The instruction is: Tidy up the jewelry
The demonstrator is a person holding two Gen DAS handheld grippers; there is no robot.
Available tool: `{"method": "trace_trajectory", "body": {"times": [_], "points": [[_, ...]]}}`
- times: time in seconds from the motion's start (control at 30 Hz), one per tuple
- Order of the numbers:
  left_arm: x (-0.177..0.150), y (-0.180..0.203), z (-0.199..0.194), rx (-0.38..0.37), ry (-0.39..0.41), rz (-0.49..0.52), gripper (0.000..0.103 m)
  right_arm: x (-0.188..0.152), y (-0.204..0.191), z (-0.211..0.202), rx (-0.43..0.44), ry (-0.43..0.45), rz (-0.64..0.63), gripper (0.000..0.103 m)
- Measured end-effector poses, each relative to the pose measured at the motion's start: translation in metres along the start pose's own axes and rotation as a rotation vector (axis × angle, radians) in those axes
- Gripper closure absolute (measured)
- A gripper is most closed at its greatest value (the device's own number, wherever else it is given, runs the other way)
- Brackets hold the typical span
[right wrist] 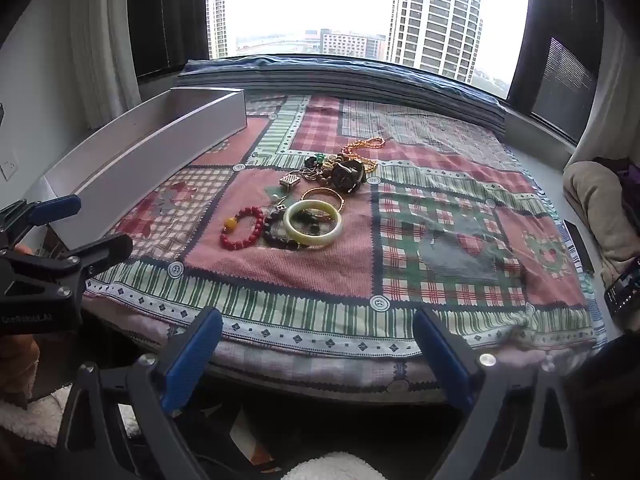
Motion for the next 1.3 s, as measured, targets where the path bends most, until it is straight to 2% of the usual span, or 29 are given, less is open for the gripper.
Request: {"method": "trace_trajectory", "body": {"times": [0.37, 0.63, 1.3], "points": [[0.002, 0.0, -0.009, -0.041, 0.02, -0.025, 0.0, -0.002, -0.003, -0.008, 0.0, 0.015, -0.002, 0.005], [0.002, 0.008, -0.012, -0.035, 0.025, 0.009, 0.0, -0.004, 0.003, -0.011, -0.008, 0.019, 0.015, 0.005], [0.001, 0.011, -0.001, 0.005, -0.005, 0.004, 0.0, -0.004, 0.009, -0.002, 0.006, 0.016, 0.023, 0.005]]}}
Point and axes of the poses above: each gripper's, at about its wrist camera, not at the fingertips, and z roughly the way its jaws point, y to its right, x to its top, the point moved 8 cm from there along z, roughly the way its jaws point, and after that the axes turned 12 degrees about -z, right-handed, at the moved point
